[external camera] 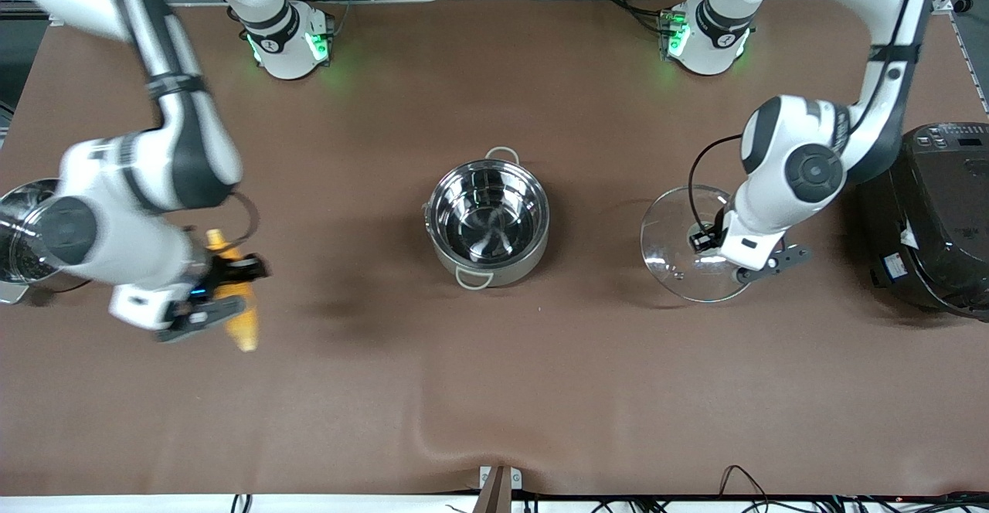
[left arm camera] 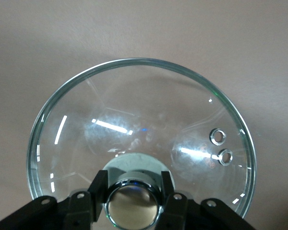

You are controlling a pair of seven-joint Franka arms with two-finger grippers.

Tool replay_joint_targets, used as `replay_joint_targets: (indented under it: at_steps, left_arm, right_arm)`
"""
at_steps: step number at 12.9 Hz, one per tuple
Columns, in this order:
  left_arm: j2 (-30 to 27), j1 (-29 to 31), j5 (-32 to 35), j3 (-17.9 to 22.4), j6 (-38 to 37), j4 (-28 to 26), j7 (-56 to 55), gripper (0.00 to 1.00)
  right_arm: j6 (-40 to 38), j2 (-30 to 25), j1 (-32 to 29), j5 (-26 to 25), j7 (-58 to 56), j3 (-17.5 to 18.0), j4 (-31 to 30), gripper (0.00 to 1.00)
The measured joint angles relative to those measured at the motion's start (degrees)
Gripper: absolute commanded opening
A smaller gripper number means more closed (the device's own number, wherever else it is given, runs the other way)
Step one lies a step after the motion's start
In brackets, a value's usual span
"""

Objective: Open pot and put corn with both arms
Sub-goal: 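Carry the corn over the pot while the left gripper lowers the lid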

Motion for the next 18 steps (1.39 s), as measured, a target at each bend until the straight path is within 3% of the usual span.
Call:
replay_joint_targets:
  at_steps: [7, 8, 9, 10, 15, 18]
  left_arm:
    - [7.6, 0.0, 0.0, -0.4, 6.4, -0.7, 0.0, 0.01]
    - [8.0, 0.0, 0.0, -0.5, 6.5, -0.7, 0.0, 0.26]
    - [8.0, 0.0, 0.0, -0.5, 6.5, -0.7, 0.0, 0.95]
    - [8.0, 0.0, 0.0, -0.5, 6.5, -0.7, 0.0, 1.0]
    - [7.2, 0.1, 0.0, -0.4, 6.1, 1.1, 0.0, 1.0]
    - [3.8, 0.4, 0.0, -0.1, -3.8, 7.0, 0.0, 1.0]
  right_arm:
    - [2.3, 2.0, 18.8, -0.1, 4.1, 0.0, 0.1, 0.0]
    - [2.9, 3.0, 20.7, -0.1, 4.2, -0.1, 0.6, 0.0]
    - [3.3, 4.3, 22.6, -0.2, 4.2, -0.1, 1.6, 0.0]
    - [3.5, 5.8, 24.2, -0.2, 4.2, -0.1, 3.1, 0.0]
    - [4.2, 9.8, 30.8, -2.8, 4.2, -0.3, 7.5, 0.0]
    - [4.1, 10.7, 33.4, -6.7, 6.1, -0.4, 7.6, 0.0]
